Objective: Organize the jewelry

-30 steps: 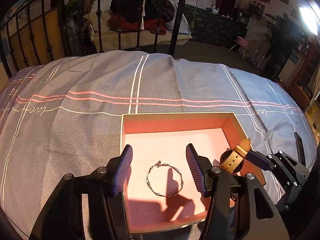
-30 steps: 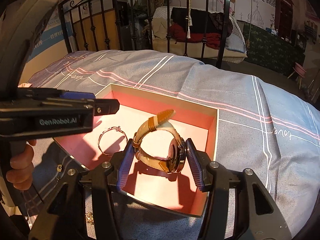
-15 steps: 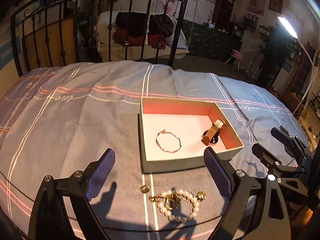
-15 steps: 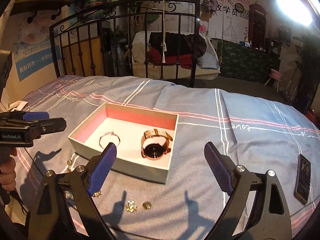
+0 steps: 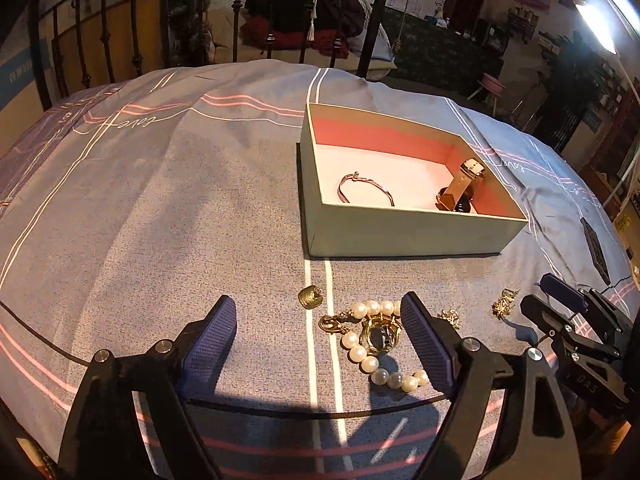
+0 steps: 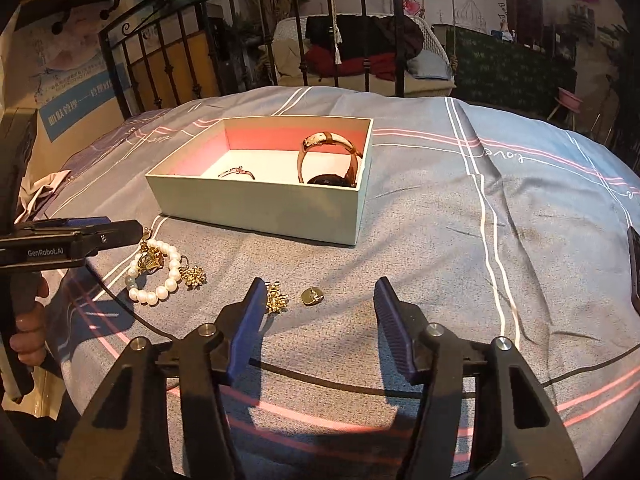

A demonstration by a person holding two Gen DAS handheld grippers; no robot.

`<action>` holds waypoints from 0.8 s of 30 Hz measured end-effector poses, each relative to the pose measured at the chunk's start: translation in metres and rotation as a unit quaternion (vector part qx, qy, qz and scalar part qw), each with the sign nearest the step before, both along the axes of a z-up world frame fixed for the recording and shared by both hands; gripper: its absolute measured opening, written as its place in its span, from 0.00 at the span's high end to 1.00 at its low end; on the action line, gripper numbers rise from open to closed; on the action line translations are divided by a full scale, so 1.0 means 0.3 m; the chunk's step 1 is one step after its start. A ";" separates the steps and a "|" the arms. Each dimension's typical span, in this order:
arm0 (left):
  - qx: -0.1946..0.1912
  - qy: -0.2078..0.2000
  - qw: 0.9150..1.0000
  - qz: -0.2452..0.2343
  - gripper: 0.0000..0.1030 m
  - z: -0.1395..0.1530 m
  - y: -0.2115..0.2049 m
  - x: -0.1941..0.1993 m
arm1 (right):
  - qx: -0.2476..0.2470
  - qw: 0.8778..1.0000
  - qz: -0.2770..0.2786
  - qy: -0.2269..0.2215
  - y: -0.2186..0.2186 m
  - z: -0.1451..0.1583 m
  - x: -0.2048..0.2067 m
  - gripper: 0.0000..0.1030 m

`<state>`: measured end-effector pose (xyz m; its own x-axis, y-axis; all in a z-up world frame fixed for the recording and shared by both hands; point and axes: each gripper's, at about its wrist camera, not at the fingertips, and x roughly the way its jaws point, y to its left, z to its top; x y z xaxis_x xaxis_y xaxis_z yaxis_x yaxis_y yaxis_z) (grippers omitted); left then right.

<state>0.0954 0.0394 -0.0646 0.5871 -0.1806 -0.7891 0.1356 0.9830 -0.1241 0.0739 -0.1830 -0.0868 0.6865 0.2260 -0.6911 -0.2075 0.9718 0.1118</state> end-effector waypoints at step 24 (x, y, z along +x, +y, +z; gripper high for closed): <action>0.054 -0.003 0.998 -0.028 0.83 -0.066 -0.024 0.056 | -0.018 1.000 -0.003 0.015 0.004 -0.037 0.038 0.67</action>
